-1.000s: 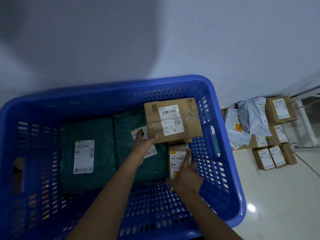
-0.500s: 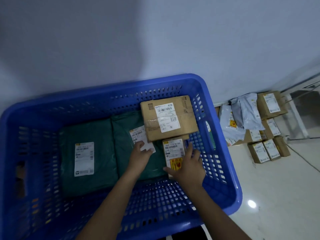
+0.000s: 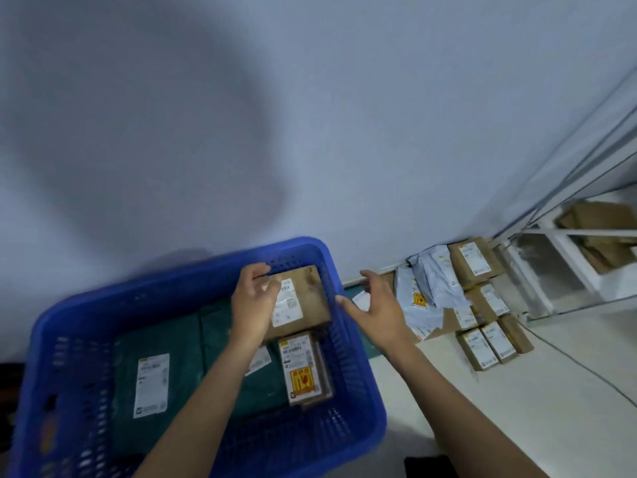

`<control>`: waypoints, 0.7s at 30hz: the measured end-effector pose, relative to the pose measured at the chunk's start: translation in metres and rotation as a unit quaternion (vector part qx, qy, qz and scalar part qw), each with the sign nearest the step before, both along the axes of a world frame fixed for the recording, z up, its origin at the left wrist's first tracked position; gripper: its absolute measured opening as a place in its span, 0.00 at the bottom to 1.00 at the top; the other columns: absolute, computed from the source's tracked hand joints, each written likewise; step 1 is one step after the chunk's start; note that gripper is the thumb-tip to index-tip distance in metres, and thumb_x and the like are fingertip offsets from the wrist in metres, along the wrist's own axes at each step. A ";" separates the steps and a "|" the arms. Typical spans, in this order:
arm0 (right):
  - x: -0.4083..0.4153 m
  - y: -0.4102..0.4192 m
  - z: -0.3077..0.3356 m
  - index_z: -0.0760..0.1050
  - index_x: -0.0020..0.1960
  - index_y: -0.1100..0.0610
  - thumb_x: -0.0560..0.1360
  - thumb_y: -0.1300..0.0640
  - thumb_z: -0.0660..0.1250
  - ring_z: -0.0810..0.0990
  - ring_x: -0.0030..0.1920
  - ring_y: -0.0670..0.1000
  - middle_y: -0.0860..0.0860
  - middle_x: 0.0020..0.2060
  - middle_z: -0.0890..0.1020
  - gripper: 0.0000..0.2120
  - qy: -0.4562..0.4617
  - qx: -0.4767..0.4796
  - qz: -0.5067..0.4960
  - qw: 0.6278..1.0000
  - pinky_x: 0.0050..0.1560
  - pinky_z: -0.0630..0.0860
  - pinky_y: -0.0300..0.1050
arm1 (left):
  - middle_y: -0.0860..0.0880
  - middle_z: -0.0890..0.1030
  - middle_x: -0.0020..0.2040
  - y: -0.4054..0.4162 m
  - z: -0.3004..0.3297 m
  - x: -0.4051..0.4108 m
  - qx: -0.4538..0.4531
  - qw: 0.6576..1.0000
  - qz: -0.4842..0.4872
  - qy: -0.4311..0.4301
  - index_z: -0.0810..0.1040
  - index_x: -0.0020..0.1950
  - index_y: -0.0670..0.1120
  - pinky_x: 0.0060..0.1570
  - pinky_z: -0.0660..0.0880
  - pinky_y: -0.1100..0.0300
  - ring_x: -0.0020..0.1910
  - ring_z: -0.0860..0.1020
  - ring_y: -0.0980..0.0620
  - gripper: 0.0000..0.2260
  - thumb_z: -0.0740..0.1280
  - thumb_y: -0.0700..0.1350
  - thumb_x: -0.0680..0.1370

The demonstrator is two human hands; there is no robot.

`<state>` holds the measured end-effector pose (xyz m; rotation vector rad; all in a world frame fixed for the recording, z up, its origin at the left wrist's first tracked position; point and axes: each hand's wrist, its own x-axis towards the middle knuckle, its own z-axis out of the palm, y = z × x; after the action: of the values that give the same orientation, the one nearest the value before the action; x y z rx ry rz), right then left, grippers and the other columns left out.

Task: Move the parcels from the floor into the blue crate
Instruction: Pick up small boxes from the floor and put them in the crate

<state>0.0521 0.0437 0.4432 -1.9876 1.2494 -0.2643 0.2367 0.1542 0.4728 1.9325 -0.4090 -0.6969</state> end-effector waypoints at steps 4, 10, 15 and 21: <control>-0.053 -0.082 -0.004 0.68 0.68 0.54 0.75 0.42 0.67 0.76 0.61 0.52 0.52 0.60 0.77 0.27 -0.005 0.099 -0.055 0.994 0.61 0.73 0.47 | 0.53 0.78 0.56 -0.081 0.024 -0.056 -0.040 0.999 -0.015 0.007 0.74 0.58 0.47 0.51 0.74 0.59 0.54 0.77 0.55 0.10 0.66 0.44 0.77; -0.164 -0.181 -0.031 0.71 0.65 0.59 0.77 0.50 0.66 0.77 0.58 0.55 0.55 0.56 0.79 0.20 0.039 0.173 -0.056 0.982 0.56 0.72 0.45 | 0.53 0.78 0.49 -0.196 -0.010 -0.187 -0.017 0.996 -0.001 0.084 0.76 0.52 0.45 0.46 0.70 0.71 0.48 0.75 0.58 0.05 0.63 0.40 0.79; -0.221 -0.231 -0.076 0.70 0.68 0.57 0.79 0.52 0.62 0.76 0.62 0.54 0.55 0.61 0.78 0.19 0.073 0.221 -0.010 0.972 0.53 0.67 0.40 | 0.46 0.77 0.50 -0.232 -0.085 -0.256 0.103 0.982 0.014 0.158 0.74 0.52 0.44 0.47 0.70 0.58 0.47 0.74 0.50 0.05 0.62 0.44 0.80; -0.227 -0.232 -0.179 0.69 0.66 0.58 0.80 0.53 0.59 0.78 0.55 0.57 0.57 0.58 0.79 0.17 0.137 0.270 0.030 0.952 0.50 0.71 0.45 | 0.40 0.77 0.52 -0.203 -0.207 -0.265 0.187 0.961 0.072 0.192 0.73 0.50 0.44 0.44 0.69 0.57 0.43 0.72 0.49 0.04 0.60 0.42 0.80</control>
<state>-0.1745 -0.1882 0.2645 -1.6089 1.2586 0.3660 -0.0282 -0.0483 0.2660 2.0841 0.1151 -1.0849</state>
